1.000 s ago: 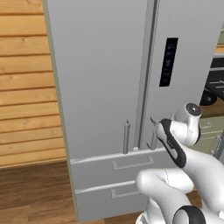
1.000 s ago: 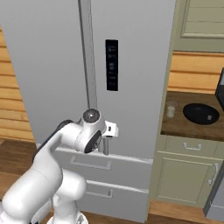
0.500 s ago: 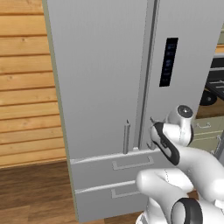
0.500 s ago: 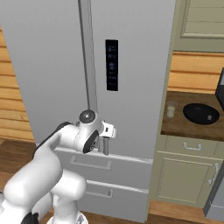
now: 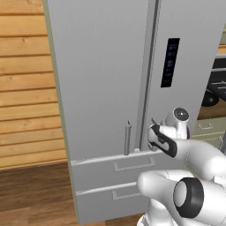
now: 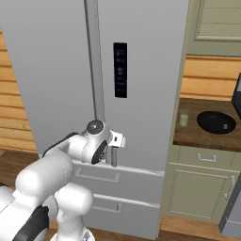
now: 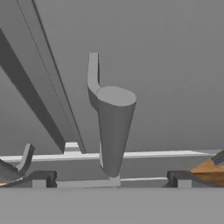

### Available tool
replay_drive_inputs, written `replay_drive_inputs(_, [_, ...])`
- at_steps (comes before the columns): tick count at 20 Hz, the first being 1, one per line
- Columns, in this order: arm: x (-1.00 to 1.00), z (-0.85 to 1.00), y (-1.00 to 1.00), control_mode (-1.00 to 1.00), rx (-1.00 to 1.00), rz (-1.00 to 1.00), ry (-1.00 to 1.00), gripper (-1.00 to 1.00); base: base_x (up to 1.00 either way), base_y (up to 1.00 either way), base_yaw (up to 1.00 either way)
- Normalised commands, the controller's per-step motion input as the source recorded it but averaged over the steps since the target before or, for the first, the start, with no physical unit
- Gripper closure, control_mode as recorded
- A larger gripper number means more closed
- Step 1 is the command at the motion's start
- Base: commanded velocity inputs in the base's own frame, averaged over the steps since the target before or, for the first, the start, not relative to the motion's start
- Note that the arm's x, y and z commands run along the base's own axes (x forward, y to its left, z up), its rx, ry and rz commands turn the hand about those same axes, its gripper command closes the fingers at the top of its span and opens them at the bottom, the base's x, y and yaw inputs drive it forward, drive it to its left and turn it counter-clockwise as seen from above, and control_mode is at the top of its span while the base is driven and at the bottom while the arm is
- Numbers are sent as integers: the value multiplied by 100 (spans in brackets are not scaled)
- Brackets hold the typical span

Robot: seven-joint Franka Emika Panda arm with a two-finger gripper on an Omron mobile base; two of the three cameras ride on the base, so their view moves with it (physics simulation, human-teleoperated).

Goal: Grab a lemon wedge from the fridge and one ice cube from the ice bowl, and put them in the glass of lemonade.

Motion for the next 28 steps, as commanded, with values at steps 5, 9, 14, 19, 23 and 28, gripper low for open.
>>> replay_drive_inputs(5, [3, -10, -6, -100, 0, 0, -19, -100, 0, 0, 0])
replay_drive_inputs(9, [0, -16, -6, -100, 0, 0, -21, -100, 0, 0, 0])
replay_drive_inputs(14, [18, -10, 0, -100, 0, 0, -3, -100, 0, 0, 0])
replay_drive_inputs(19, [36, -34, 0, -100, 0, 0, 0, -100, 0, 0, 0])
replay_drive_inputs(23, [39, -30, 0, -100, 0, 0, 0, -100, 0, 0, 0])
replay_drive_inputs(28, [38, -24, 0, -100, 0, 0, -3, -100, 0, 0, 0])
